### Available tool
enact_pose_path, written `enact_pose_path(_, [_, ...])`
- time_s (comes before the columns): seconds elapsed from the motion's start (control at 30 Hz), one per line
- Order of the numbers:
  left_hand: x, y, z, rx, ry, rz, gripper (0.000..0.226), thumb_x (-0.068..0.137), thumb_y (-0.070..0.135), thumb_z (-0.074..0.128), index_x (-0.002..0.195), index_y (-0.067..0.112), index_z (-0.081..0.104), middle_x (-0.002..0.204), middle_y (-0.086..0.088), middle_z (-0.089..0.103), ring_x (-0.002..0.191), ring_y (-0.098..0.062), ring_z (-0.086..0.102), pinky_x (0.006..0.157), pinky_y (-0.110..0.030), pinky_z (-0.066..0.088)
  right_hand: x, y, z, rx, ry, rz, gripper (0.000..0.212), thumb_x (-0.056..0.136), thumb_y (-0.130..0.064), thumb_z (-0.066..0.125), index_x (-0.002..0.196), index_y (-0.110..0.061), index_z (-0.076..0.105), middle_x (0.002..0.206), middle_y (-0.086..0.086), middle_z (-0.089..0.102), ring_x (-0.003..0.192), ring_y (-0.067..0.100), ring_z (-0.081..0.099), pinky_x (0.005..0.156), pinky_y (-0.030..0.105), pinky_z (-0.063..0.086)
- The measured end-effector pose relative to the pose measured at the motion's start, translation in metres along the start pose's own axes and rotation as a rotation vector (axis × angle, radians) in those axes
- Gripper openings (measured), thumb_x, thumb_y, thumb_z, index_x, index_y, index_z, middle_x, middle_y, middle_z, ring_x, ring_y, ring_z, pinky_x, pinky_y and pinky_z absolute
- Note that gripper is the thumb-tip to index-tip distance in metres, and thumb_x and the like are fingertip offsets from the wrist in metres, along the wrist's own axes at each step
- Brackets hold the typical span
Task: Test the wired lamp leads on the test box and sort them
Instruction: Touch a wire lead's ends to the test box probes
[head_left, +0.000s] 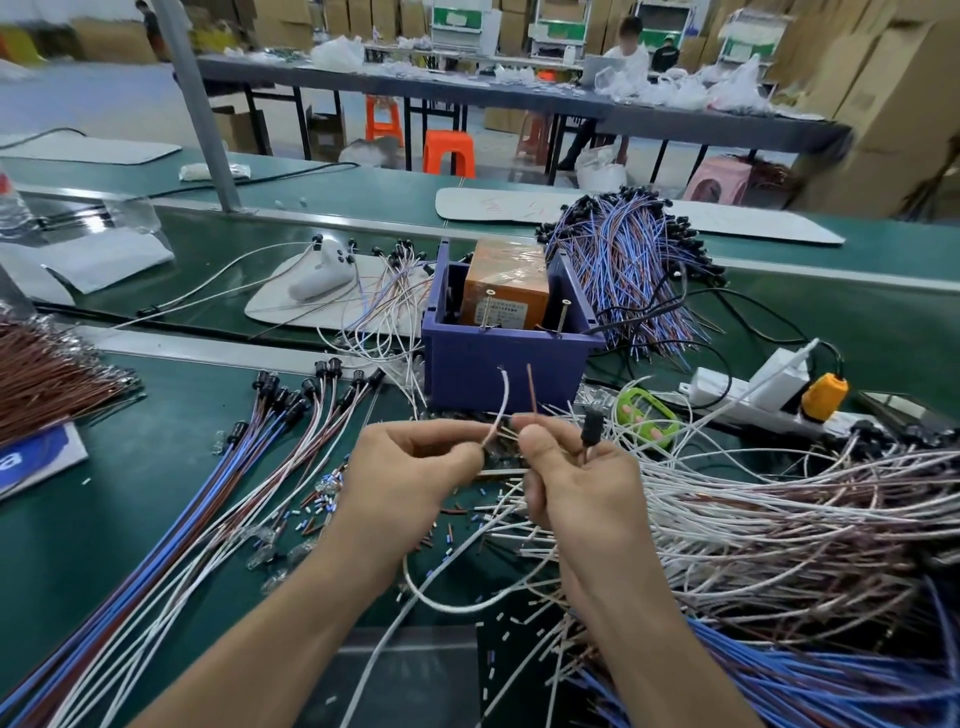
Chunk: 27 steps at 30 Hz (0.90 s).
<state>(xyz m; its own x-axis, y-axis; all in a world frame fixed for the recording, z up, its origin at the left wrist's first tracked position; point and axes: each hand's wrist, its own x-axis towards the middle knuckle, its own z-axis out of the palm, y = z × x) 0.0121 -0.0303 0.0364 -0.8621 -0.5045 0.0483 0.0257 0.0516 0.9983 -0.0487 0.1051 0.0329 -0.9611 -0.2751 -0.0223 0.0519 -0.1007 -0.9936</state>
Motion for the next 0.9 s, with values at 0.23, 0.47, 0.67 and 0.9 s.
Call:
enact_pose_path(0.23, [0.027, 0.017, -0.002, 0.034, 0.269, 0.092, 0.019, 0.076, 0.022, 0.088, 0.075, 0.041, 0.082, 0.071, 0.010, 0.077, 0.061, 0.000, 0.068, 0.062, -0.016, 0.050, 0.029, -0.028, -0.016, 0.029, 0.120, -0.048, 0.012, 0.096, -0.008, 0.068, 0.086, -0.012, 0.063, 0.049, -0.002, 0.054, 0.041, 0.010, 0.046, 0.043, 0.023, 0.040])
enact_pose_path(0.47, [0.054, 0.031, -0.001, 0.342, 0.440, 0.265, 0.023, 0.073, 0.029, 0.087, 0.058, 0.040, 0.074, 0.057, 0.026, 0.068, 0.054, 0.008, 0.064, 0.054, -0.005, 0.045, 0.063, -0.054, -0.037, -0.116, 0.084, -0.184, 0.028, 0.074, 0.010, 0.080, 0.058, -0.012, 0.073, 0.049, 0.004, 0.060, 0.040, 0.010, 0.047, 0.043, 0.016, 0.039])
enact_pose_path(0.67, [0.077, 0.032, -0.009, 0.435, 0.483, 0.407, 0.027, 0.073, 0.028, 0.085, 0.060, 0.044, 0.068, 0.063, 0.029, 0.068, 0.052, 0.004, 0.062, 0.054, -0.013, 0.049, 0.084, -0.060, -0.044, -0.183, 0.023, -0.216, 0.025, 0.084, 0.005, 0.074, 0.068, -0.014, 0.078, 0.060, 0.000, 0.068, 0.051, 0.004, 0.051, 0.053, 0.013, 0.042])
enact_pose_path(0.9, [0.088, 0.016, -0.011, 0.383, 0.510, 0.468, 0.019, 0.075, 0.032, 0.083, 0.066, 0.045, 0.070, 0.067, 0.024, 0.070, 0.054, -0.002, 0.064, 0.055, -0.023, 0.051, 0.087, -0.054, -0.050, -0.234, 0.116, -0.252, 0.027, 0.081, -0.004, 0.079, 0.064, -0.025, 0.079, 0.052, -0.003, 0.064, 0.047, 0.007, 0.053, 0.049, 0.017, 0.042])
